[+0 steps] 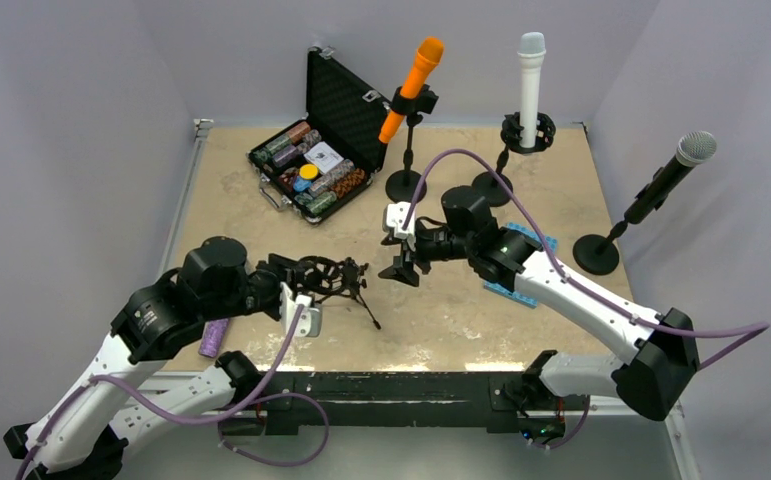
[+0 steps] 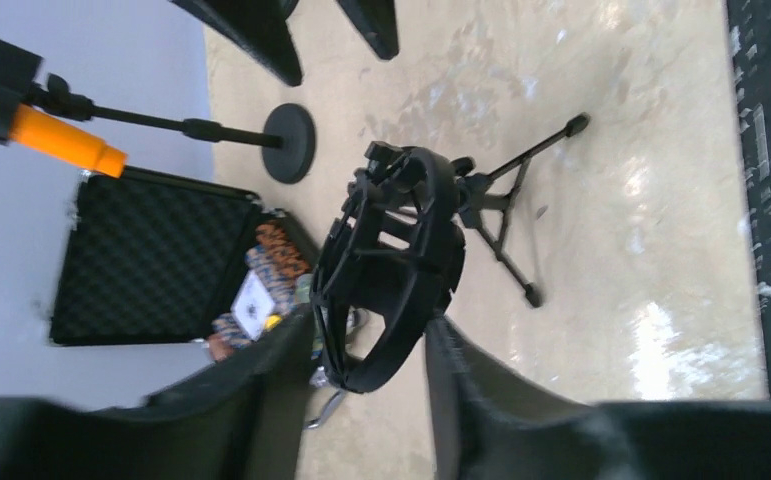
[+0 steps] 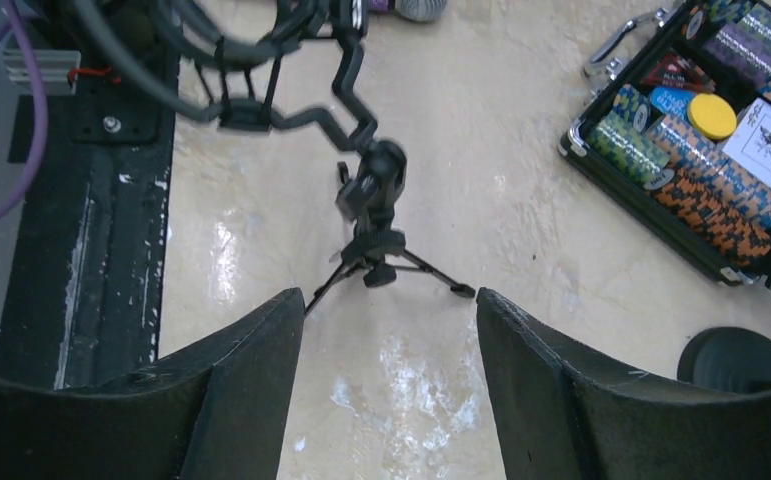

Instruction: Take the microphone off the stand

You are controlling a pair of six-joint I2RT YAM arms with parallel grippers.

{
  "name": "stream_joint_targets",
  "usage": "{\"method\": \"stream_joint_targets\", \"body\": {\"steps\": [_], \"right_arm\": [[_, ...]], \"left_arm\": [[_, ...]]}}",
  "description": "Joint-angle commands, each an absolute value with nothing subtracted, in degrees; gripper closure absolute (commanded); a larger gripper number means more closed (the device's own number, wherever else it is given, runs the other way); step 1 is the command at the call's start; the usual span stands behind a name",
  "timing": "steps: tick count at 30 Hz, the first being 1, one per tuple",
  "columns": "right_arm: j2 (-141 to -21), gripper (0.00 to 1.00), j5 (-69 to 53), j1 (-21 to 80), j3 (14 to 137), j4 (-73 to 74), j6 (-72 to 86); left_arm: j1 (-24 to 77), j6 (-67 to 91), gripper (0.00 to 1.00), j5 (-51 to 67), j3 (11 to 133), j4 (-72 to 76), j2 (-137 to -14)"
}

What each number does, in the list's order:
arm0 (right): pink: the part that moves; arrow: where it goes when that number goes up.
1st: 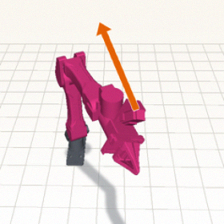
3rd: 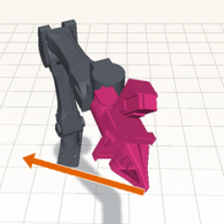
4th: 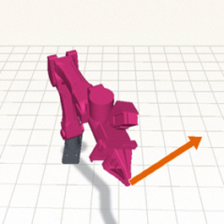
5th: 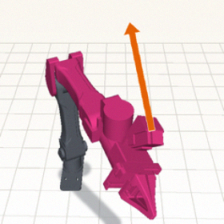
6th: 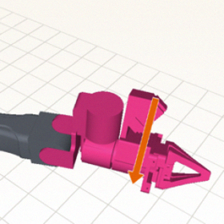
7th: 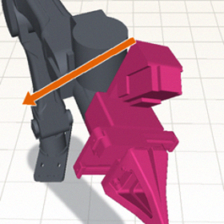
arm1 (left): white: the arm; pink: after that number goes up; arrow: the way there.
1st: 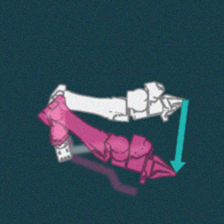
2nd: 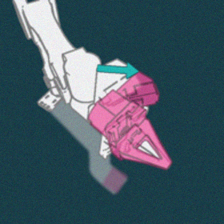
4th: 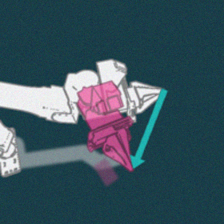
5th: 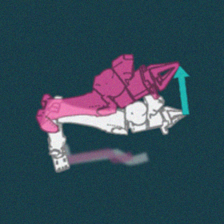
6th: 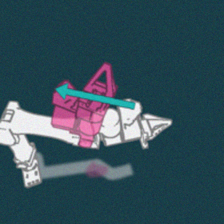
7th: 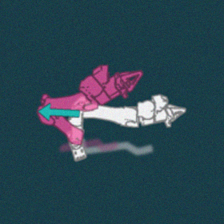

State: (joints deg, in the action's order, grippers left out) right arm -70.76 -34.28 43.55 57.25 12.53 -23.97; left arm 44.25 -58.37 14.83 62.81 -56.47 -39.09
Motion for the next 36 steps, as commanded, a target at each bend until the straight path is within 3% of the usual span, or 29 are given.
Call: {"method": "stream_joint_targets", "body": {"steps": [1,8,13,27,31,36], "right_arm": [[-71.81,0.33,-37.9,43.51,62.48,14.22,-21.1],[-71.71,0.33,-39.42,43.51,66.86,19.85,-23.79],[-72.2,0.33,-40.63,43.68,66.93,22.78,-28.99],[-72.41,0.34,-36.37,43.68,75.43,36.11,-32.9],[-69.5,0.34,-34.25,43.68,72.64,35.26,-32.39],[-68.34,0.34,-33.25,43.68,70.5,34.43,-31.99]], "left_arm": [[43.95,-47.5,0.42,19.95,63.14,-52.21,-38.44],[43.95,-36.17,0.23,19.28,67.46,-54.63,-39.57],[43.96,-33.53,0.21,18.03,69.08,-60.4,-39.27],[43.96,-49.25,0.18,24.29,54.9,-39.86,-38.93],[44.03,-50.94,0.25,24.8,51.14,-35.48,-38.78],[44.19,-54.05,0.53,25.86,50.37,-36.43,-38.77]]}}
